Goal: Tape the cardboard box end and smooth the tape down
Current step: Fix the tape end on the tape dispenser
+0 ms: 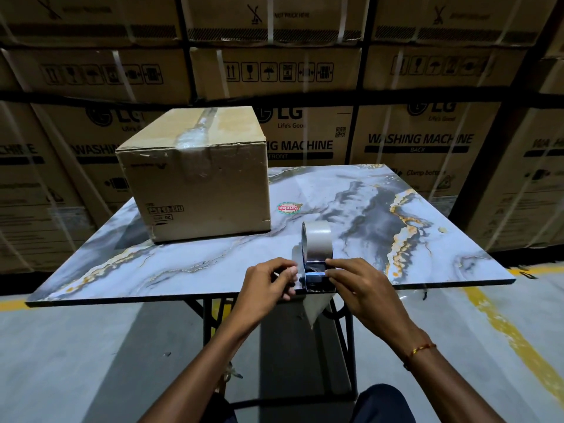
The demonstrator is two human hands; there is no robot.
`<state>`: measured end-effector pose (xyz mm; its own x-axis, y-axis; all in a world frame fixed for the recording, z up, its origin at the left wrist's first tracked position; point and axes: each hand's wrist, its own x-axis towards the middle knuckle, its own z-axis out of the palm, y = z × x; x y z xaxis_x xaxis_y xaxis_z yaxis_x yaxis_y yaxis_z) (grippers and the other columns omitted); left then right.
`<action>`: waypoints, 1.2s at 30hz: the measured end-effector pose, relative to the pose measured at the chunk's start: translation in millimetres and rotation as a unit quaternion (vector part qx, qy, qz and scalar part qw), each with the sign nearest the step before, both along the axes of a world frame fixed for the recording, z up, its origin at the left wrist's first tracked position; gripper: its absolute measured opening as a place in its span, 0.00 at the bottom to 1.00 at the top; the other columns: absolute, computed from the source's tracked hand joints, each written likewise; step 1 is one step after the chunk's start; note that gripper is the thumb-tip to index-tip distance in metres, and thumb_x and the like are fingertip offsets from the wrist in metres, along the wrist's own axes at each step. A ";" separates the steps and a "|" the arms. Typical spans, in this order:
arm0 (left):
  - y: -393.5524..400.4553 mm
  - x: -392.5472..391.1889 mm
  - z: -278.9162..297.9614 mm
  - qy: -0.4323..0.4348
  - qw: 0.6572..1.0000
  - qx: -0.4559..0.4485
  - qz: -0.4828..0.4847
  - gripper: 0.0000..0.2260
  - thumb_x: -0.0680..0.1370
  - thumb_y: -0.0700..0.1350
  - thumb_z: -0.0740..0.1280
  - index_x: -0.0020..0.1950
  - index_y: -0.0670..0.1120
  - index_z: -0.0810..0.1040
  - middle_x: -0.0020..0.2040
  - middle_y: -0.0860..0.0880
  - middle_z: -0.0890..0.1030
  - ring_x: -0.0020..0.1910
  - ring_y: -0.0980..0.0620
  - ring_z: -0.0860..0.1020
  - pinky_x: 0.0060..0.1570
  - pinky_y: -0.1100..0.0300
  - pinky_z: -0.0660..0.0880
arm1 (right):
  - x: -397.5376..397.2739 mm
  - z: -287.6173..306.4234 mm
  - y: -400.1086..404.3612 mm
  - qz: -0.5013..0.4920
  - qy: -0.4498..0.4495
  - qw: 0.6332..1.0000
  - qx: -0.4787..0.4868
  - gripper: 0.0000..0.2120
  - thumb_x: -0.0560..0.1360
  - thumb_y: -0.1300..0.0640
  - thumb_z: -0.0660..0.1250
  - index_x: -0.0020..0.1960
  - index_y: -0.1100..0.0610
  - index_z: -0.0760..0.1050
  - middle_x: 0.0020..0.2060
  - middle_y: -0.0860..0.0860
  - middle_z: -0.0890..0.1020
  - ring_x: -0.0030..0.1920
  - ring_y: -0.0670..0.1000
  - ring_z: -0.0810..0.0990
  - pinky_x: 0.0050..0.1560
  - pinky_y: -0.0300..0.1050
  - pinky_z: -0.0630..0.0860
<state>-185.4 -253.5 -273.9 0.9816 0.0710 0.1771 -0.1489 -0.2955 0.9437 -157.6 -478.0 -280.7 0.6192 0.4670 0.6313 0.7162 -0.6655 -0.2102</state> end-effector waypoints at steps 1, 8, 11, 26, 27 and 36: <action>-5.6 -4.7 2.9 0.027 1.000 -0.009 -0.009 0.05 0.80 0.44 0.67 0.51 0.48 0.82 0.41 0.43 0.85 0.34 0.49 0.83 0.37 0.56 0.81 | -2.5 -1.1 -2.0 -0.001 -0.016 0.999 -0.028 0.08 0.79 0.56 0.67 0.54 0.55 0.83 0.59 0.49 0.84 0.55 0.53 0.82 0.45 0.48 0.81; -38.7 -6.2 14.9 0.099 0.992 -0.056 0.045 0.11 0.77 0.42 0.71 0.58 0.45 0.74 0.39 0.41 0.80 0.34 0.48 0.82 0.35 0.54 0.81 | -14.6 -2.8 -6.5 -0.004 -0.034 0.996 -0.086 0.18 0.81 0.50 0.58 0.61 0.57 0.81 0.66 0.52 0.80 0.58 0.54 0.81 0.50 0.48 0.82; -42.3 -6.0 13.4 0.106 0.990 -0.083 0.032 0.15 0.76 0.36 0.69 0.60 0.47 0.72 0.38 0.45 0.78 0.35 0.48 0.81 0.37 0.53 0.80 | -18.1 -6.8 -6.3 0.009 0.004 0.999 -0.032 0.18 0.81 0.49 0.60 0.64 0.58 0.79 0.66 0.51 0.80 0.61 0.51 0.80 0.58 0.46 0.80; -41.4 -6.6 16.7 0.137 0.981 -0.114 0.074 0.16 0.80 0.55 0.65 0.41 0.44 0.77 0.33 0.45 0.82 0.30 0.51 0.80 0.30 0.59 0.76 | -13.9 9.9 20.7 -0.064 0.357 0.855 0.371 0.08 0.76 0.52 0.73 0.46 0.54 0.76 0.32 0.56 0.85 0.29 0.51 0.82 0.31 0.47 0.76; -42.8 -5.5 19.6 0.147 0.979 -0.121 0.074 0.17 0.79 0.56 0.66 0.39 0.43 0.78 0.32 0.45 0.82 0.29 0.50 0.80 0.30 0.59 0.76 | -14.2 11.1 23.0 -0.062 0.375 0.836 0.397 0.09 0.75 0.52 0.73 0.46 0.55 0.76 0.32 0.57 0.85 0.29 0.51 0.82 0.31 0.47 0.75; -38.7 -2.9 15.3 0.170 0.975 -0.136 0.041 0.11 0.79 0.42 0.68 0.37 0.42 0.80 0.34 0.44 0.81 0.32 0.50 0.79 0.30 0.65 0.75 | -14.1 11.5 21.7 0.015 0.480 0.724 0.496 0.13 0.75 0.68 0.69 0.58 0.62 0.71 0.36 0.59 0.81 0.34 0.52 0.78 0.41 0.48 0.74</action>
